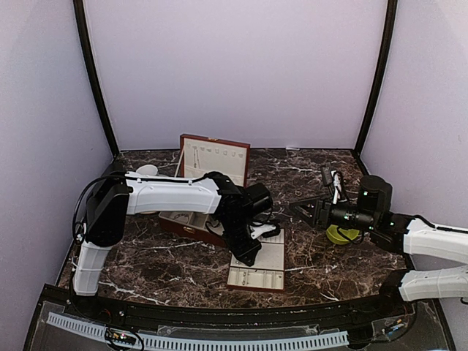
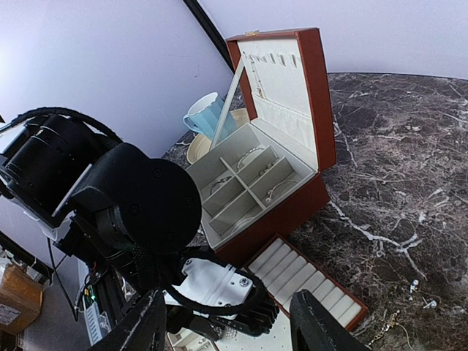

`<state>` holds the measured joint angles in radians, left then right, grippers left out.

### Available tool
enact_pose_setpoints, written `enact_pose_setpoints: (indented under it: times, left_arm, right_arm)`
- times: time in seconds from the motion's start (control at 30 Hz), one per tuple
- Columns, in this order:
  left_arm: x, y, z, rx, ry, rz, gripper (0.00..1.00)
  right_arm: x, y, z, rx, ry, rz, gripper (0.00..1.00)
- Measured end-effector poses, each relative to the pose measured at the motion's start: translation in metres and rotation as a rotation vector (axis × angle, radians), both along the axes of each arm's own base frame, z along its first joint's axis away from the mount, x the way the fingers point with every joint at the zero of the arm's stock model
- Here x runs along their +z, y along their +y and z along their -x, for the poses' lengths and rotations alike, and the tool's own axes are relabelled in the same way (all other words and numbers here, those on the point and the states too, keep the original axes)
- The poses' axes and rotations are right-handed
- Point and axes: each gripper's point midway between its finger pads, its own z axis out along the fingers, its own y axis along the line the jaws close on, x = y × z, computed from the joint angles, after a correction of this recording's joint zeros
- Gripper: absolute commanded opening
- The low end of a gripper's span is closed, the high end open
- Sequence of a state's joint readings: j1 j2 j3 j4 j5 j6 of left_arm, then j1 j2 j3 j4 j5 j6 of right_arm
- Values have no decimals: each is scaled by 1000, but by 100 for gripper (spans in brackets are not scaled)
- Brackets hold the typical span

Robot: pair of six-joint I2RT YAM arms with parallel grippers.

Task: Organize the mixed jewelry
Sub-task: Insert the earring into the earring holder.

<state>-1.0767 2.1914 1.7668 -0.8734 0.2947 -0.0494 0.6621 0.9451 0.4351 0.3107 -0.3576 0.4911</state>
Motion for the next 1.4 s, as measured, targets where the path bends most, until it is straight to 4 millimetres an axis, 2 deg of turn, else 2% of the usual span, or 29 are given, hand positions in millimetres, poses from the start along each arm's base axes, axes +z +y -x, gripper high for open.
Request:
enact_pose_setpoints:
  times: [1.0,1.4]
  left_arm:
    - [1,-2,0,8,3,7,24]
    - [13,-13,-5,11,-15,42,24]
  right_arm:
    - [0,0,0,0,-1,-1,58]
    - [3,-1,1,-1,-8,-7,58]
